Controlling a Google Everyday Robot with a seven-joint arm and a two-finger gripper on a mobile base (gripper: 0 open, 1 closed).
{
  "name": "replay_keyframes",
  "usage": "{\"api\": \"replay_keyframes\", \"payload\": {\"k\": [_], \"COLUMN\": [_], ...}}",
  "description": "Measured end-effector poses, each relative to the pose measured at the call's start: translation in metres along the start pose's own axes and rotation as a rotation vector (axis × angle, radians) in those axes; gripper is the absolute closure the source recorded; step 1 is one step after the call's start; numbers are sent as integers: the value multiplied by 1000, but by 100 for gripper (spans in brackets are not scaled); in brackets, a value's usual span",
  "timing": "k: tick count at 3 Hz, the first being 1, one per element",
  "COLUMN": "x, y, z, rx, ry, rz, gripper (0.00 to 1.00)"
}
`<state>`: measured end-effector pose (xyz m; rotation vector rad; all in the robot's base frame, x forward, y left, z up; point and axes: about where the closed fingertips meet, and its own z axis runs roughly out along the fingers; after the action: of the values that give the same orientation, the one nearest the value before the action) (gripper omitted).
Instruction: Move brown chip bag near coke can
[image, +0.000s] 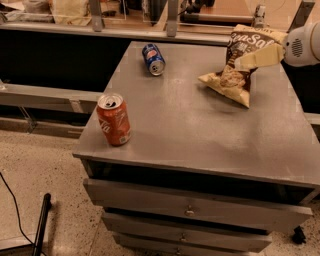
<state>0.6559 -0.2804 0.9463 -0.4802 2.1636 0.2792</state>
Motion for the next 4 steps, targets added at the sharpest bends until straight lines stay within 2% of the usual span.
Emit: {"api": "replay_keyframes", "payload": {"k": [1,3,4], "x": [8,20,26], "y": [-7,-26,-34], "z": [13,41,48], "rx": [69,140,155], "ry": [-10,-10,-19], "rz": [131,351,406], "gripper": [0,0,0]}}
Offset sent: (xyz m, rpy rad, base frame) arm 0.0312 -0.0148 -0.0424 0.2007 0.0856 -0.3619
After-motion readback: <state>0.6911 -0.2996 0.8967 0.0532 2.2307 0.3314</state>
